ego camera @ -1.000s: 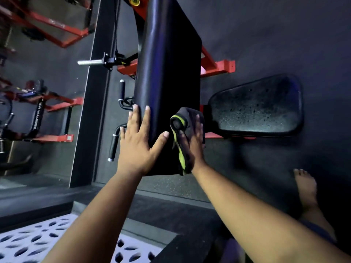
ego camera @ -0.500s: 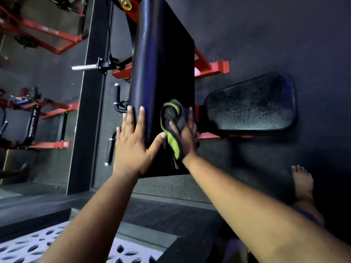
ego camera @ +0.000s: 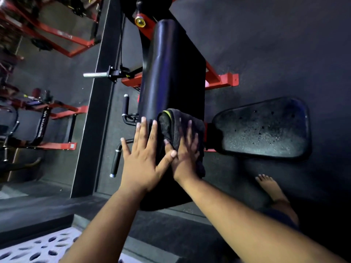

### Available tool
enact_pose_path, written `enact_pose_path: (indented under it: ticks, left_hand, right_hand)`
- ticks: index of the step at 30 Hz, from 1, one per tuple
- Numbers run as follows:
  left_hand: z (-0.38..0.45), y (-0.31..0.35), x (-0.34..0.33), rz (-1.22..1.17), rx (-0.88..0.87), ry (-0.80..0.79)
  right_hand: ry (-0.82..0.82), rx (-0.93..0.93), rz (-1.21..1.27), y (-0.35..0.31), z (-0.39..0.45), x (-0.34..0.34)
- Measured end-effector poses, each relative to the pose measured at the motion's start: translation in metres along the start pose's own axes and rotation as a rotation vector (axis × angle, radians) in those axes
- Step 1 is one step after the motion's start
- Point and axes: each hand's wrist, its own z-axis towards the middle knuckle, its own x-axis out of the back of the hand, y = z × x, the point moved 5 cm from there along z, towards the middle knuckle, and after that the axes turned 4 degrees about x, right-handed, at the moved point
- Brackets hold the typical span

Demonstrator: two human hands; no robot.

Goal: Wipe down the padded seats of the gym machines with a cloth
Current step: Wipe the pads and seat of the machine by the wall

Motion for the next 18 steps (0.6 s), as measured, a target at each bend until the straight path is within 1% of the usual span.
enact_pose_path:
  ticks: [2, 5, 11, 16, 18]
  left_hand:
    - [0.034, 0.008, 0.009, 0.009, 0.004, 0.004]
    - [0.087, 0.015, 0.021, 0.013, 0.005, 0.02]
    - [0.171, 0.015, 0.032, 0.044, 0.011, -0.002]
    - [0.23, 0.027, 0.034, 0.03, -0.016, -0.033]
    - [0.245, 0.034, 0.034, -0.018, -0.023, -0.028]
  right_hand:
    - [-0.003, -0.01, -0.011, -0.007, 0.035, 0.005]
    - [-0.008, -0.004, -0.002, -0.036, 0.112, 0.022]
    - [0.098, 0.133, -0.007, -0.077, 0.222, 0.05]
    - [0.13, 0.277, -0.032, -0.082, 0.295, 0.068]
    - [0.129, 0.276, -0.058, -0.07, 0.32, 0.071]
